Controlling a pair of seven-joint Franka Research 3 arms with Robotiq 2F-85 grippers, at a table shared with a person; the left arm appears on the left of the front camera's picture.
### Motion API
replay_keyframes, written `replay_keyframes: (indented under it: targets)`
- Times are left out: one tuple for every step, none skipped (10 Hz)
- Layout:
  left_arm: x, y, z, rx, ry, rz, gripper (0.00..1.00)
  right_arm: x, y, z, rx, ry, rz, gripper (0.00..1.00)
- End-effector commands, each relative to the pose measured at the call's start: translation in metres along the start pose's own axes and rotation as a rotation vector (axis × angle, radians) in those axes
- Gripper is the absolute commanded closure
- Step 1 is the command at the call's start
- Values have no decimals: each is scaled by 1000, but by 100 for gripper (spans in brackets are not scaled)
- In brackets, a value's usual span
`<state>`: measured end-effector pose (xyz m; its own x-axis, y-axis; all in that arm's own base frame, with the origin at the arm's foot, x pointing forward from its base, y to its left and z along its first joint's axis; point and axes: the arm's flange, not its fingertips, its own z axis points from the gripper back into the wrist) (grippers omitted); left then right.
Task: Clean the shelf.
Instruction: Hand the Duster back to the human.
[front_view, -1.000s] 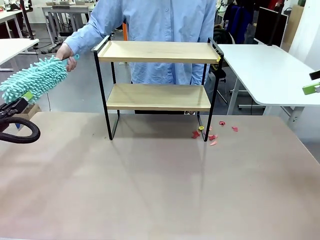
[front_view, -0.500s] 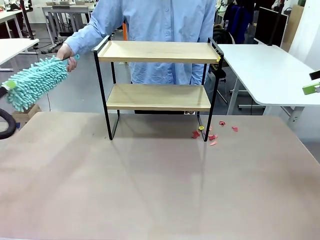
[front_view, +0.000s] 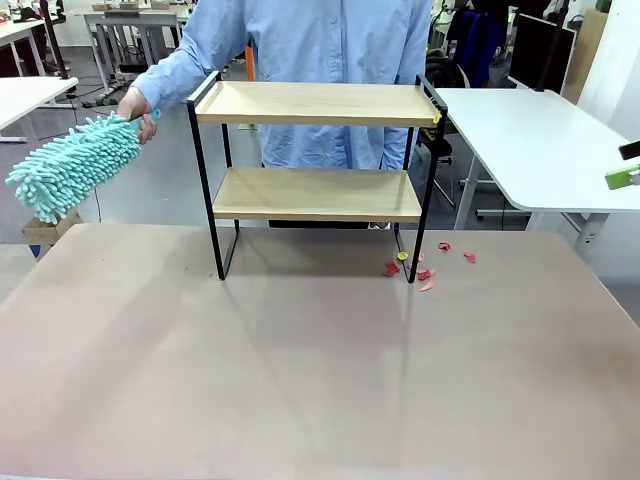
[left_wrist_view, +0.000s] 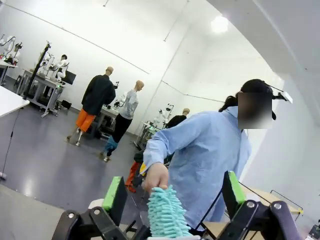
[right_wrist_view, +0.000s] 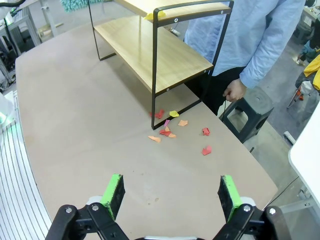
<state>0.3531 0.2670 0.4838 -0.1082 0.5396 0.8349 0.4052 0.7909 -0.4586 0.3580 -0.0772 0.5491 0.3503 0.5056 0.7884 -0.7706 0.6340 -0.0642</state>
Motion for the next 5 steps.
replay_keyframes:
  targets:
    - [-7, 15, -18, 54, 70, -24, 0, 1, -2, 2, 9, 3, 3, 0]
    - [0, 0, 0, 0, 0, 0, 0, 1, -2, 2, 9, 3, 3, 0]
    - [0, 0, 0, 0, 0, 0, 0, 1, -2, 2, 9, 3, 3, 0]
    - [0, 0, 0, 0, 0, 0, 0, 1, -2, 2, 9, 3, 3, 0]
    - [0, 0, 0, 0, 0, 0, 0, 1, -2, 2, 9, 3, 3, 0]
